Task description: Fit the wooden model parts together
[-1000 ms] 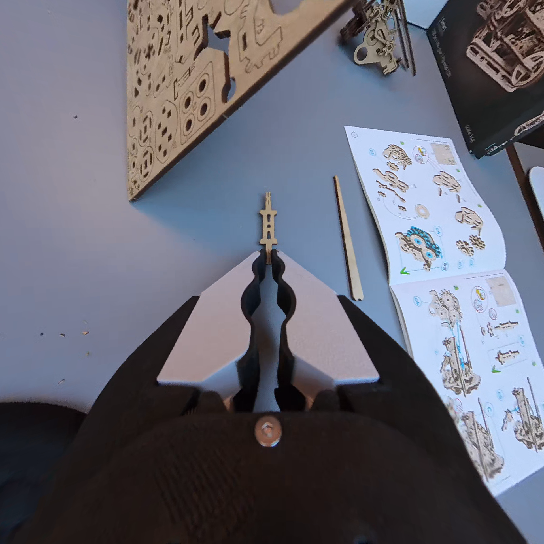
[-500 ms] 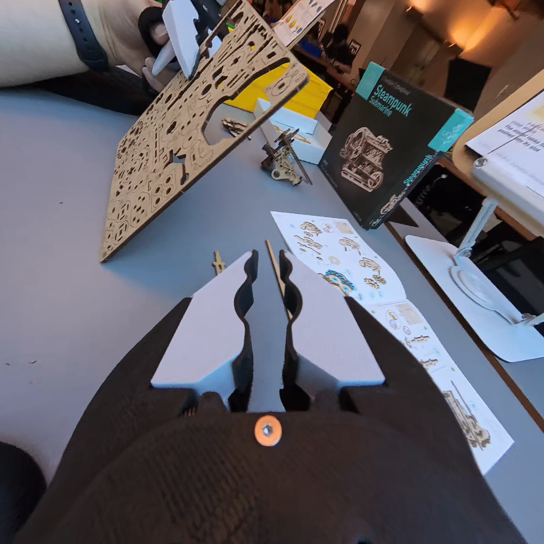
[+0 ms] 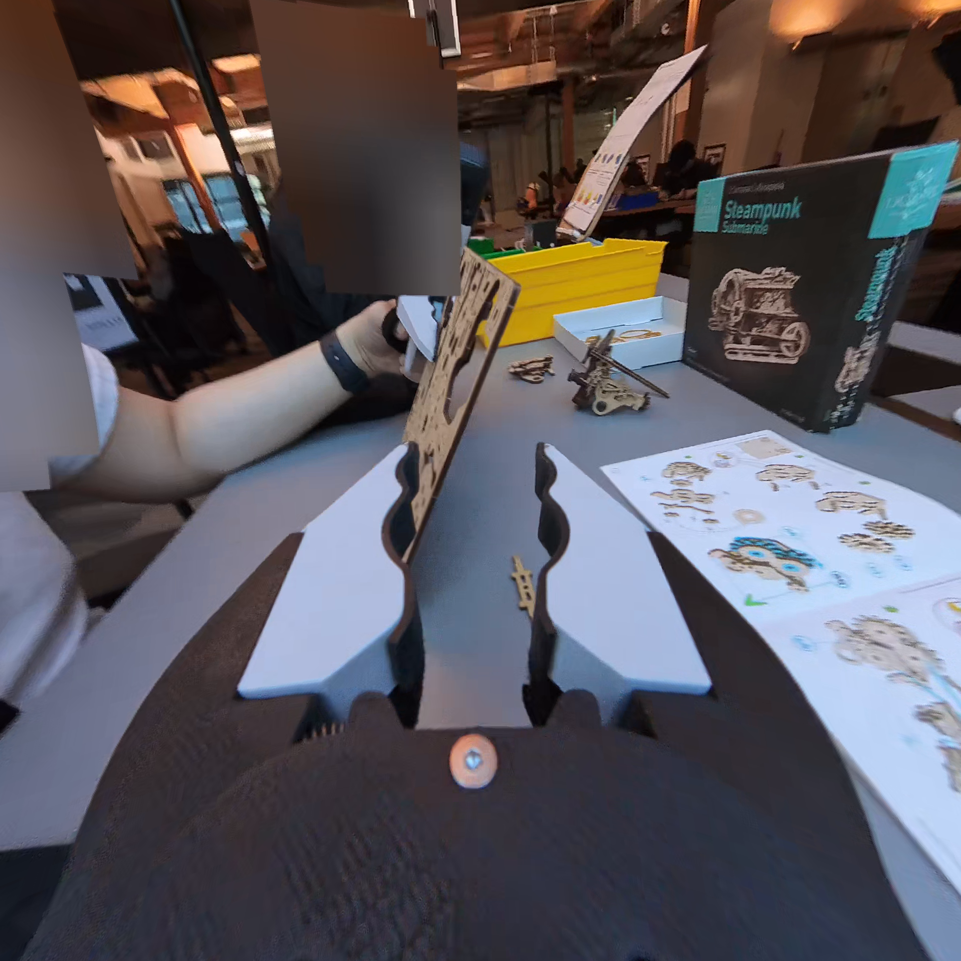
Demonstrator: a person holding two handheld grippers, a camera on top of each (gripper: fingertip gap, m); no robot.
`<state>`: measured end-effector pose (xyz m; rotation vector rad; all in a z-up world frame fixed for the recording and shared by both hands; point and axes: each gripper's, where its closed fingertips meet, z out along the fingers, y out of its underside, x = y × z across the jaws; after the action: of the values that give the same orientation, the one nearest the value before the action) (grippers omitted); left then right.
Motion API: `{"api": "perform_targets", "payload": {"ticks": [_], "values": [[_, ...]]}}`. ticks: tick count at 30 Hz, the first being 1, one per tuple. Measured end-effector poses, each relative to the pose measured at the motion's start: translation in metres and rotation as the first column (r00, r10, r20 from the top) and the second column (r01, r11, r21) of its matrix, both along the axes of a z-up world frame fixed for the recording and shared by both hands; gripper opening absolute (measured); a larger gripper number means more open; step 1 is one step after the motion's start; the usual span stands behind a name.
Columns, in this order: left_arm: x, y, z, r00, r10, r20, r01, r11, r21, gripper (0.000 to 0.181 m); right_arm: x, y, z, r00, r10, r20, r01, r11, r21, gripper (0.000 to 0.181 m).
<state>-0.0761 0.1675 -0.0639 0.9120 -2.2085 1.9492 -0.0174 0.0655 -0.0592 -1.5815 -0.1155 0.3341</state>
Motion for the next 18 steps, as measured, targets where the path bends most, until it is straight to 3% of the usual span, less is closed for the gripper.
{"api": "perform_targets", "payload": {"ticks": [2, 6, 10, 14, 18], "values": [[0.000, -0.001, -0.002, 1.000, -0.004, -0.010, 0.004, 1.000, -0.001, 0.000, -0.002, 0.001, 0.005, 0.986, 0.043, -0.158, -0.044, 0.999, -0.002, 0.048], [0.001, -0.001, -0.005, 1.000, -0.009, -0.011, 0.009, 1.000, 0.004, 0.000, -0.002, 0.010, 0.010, 0.920, -0.027, -0.392, 0.004, 0.998, -0.060, 0.052], [0.001, -0.001, -0.005, 1.000, -0.006, -0.011, 0.007, 1.000, 0.012, 0.001, -0.024, 0.019, -0.008, 0.955, -0.050, -0.291, 0.016, 0.993, -0.120, 0.047], [-0.001, -0.005, -0.003, 1.000, -0.016, 0.006, 0.016, 1.000, 0.022, 0.000, -0.033, 0.019, -0.019, 0.987, -0.035, -0.157, 0.008, 0.986, -0.169, 0.011], [-0.002, -0.009, -0.001, 0.999, -0.026, 0.025, 0.025, 0.999, 0.022, 0.000, -0.031, 0.017, -0.019, 0.981, -0.017, -0.195, -0.016, 0.986, -0.167, 0.003]]}}
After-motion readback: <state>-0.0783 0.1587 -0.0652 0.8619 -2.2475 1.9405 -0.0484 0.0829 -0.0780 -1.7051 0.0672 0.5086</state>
